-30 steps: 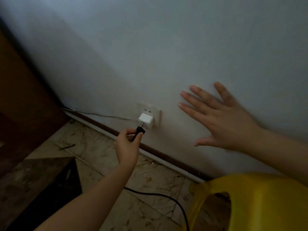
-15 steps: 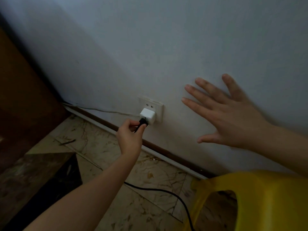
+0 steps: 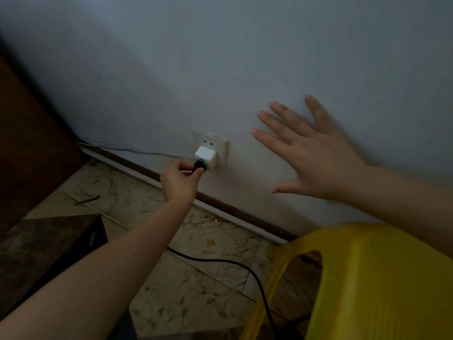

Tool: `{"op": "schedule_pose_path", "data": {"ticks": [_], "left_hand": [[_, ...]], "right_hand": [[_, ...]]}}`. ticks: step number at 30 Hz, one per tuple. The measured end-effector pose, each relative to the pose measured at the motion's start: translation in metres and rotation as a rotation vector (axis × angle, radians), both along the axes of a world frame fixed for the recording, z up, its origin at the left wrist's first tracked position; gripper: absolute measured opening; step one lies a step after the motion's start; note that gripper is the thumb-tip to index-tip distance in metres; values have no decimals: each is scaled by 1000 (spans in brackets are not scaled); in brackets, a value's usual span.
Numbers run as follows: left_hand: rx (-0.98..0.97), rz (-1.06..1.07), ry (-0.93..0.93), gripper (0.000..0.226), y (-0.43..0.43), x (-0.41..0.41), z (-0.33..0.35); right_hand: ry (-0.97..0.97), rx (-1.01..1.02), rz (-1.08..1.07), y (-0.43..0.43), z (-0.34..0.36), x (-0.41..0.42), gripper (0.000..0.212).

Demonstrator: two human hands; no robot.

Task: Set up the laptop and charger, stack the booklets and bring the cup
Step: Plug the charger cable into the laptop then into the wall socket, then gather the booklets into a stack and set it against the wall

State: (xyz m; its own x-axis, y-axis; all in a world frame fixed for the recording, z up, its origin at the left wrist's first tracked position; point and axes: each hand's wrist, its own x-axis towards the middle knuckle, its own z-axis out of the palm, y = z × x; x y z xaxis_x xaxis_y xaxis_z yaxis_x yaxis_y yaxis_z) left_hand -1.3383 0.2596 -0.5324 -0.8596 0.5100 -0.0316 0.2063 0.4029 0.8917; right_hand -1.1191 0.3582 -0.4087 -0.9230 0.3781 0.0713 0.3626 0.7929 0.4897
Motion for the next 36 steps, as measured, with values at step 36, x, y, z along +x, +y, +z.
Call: {"op": "schedule_pose_path", "data": {"ticks": [36], "left_hand": [[24, -926, 640, 87, -150, 101, 564]], "right_hand": [[581, -431, -533, -203, 477, 118, 98]]}}
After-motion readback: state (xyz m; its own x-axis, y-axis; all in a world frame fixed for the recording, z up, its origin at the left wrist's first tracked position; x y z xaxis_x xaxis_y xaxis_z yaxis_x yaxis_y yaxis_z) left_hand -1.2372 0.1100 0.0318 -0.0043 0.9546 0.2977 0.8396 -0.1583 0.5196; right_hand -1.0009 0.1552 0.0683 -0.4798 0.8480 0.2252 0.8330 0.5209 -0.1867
